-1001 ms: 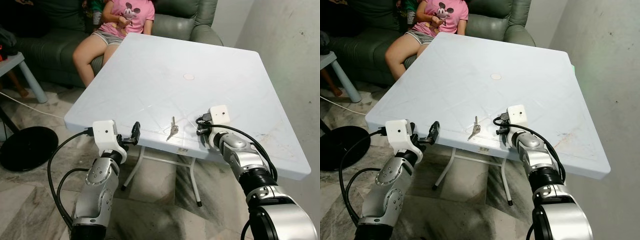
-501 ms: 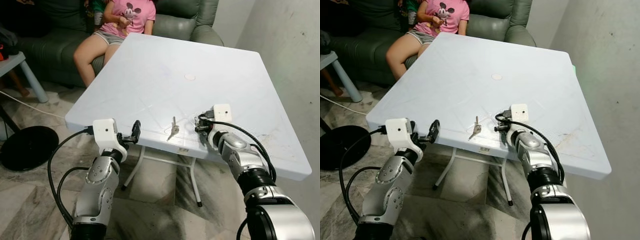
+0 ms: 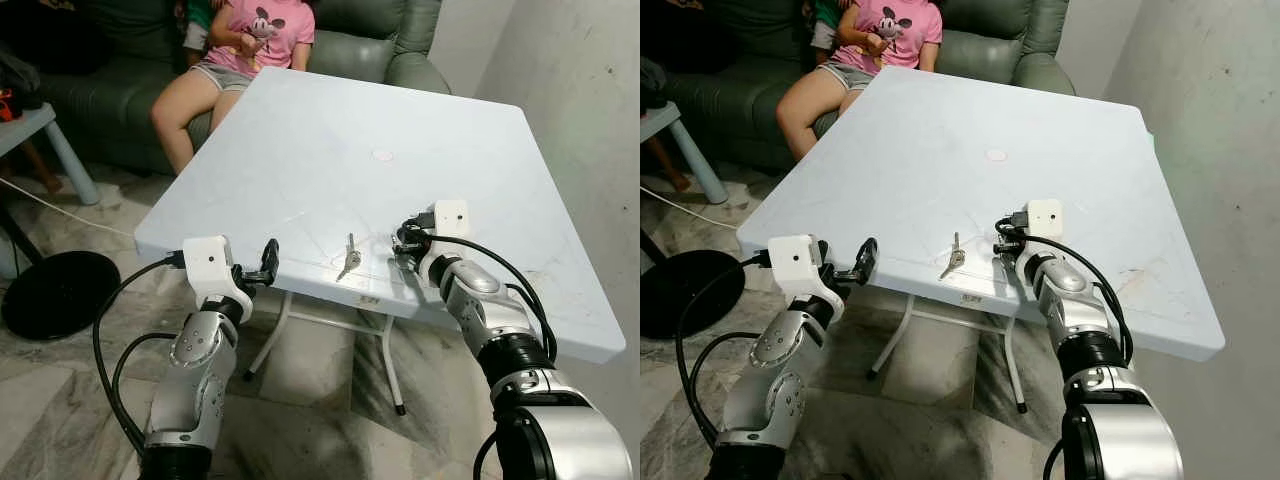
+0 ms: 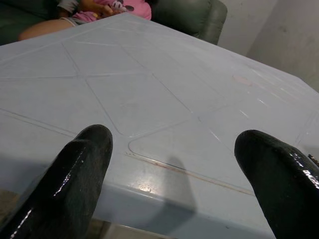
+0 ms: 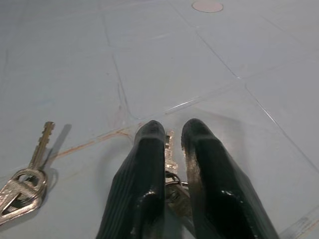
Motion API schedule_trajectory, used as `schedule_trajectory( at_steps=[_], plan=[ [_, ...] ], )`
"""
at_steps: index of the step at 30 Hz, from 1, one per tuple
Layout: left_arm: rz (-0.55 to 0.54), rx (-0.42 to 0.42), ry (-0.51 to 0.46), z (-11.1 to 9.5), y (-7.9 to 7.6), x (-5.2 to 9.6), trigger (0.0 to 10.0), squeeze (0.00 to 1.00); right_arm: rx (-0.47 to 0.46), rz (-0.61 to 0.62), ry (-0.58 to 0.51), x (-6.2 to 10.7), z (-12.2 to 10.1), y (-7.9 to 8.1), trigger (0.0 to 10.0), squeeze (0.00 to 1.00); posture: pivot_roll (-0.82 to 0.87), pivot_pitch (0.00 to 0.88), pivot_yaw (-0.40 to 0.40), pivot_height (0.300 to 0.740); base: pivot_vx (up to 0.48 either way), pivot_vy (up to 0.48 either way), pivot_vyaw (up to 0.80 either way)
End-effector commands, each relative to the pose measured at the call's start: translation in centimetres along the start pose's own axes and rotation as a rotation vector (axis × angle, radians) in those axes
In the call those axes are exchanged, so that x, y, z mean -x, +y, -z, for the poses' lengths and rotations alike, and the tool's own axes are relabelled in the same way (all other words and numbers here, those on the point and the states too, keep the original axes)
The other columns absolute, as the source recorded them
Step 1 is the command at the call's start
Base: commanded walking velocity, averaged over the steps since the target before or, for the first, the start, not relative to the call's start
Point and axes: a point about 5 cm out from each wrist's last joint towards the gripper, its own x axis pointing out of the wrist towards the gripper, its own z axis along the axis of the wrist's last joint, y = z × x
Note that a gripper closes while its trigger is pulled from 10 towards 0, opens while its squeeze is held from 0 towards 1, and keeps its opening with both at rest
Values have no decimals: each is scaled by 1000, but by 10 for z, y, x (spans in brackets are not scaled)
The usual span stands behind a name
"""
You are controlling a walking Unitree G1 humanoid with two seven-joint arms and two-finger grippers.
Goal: Hang keys on a hook
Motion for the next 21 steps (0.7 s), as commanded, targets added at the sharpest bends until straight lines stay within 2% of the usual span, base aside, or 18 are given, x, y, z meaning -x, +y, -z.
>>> schedule_trajectory(
  at_steps=[1,2,3,4,6,9,11,12,13,15,18,21],
  plan=[
    [-3,-2,-1,0,-2,-2,10000,0,44,36,-5,-1,-6,-5,10000,1000,66,59,-94,732,0,0,0],
    [-3,-2,-1,0,-2,-2,10000,0,80,44,-4,-1,-6,-6,10000,1000,66,59,-94,732,0,0,0],
    [-4,-2,-1,0,-2,-2,10000,0,90,40,6,-1,-5,-6,10000,659,66,59,-94,732,0,0,0],
    [-5,-2,-1,0,-2,-2,10000,0,110,26,19,-1,-4,-5,10000,0,66,62,-93,732,0,0,0],
    [-7,-2,-3,-1,-2,-2,10000,0,164,3,23,0,-3,-6,10000,0,66,62,-93,732,0,0,0],
    [-8,-1,-3,-1,-2,-2,10000,0,168,1,27,0,-2,-6,10000,0,66,62,-93,732,0,0,0],
    [-8,-3,-2,0,-1,-2,10000,0,208,7,40,1,-1,-8,10000,0,66,62,-93,732,0,0,0],
    [-7,-3,-1,0,-1,-2,10000,0,189,-33,66,1,3,-8,10000,851,66,62,-93,732,0,0,0],
    [-5,-3,-1,0,-2,-2,10000,0,190,-29,55,1,1,-9,10000,1000,66,62,-93,732,0,0,0],
    [-6,-2,-1,0,-2,-2,10000,0,191,-33,50,2,1,-9,10000,1000,66,62,-93,732,0,0,0],
    [-6,0,-2,0,-2,-2,10000,0,239,-20,80,2,3,-10,10000,1000,65,64,-96,732,0,0,0],
    [-7,-1,-2,0,-3,-2,10000,0,234,-61,89,2,6,-7,10000,1000,66,65,-97,732,0,0,0]
  ],
)
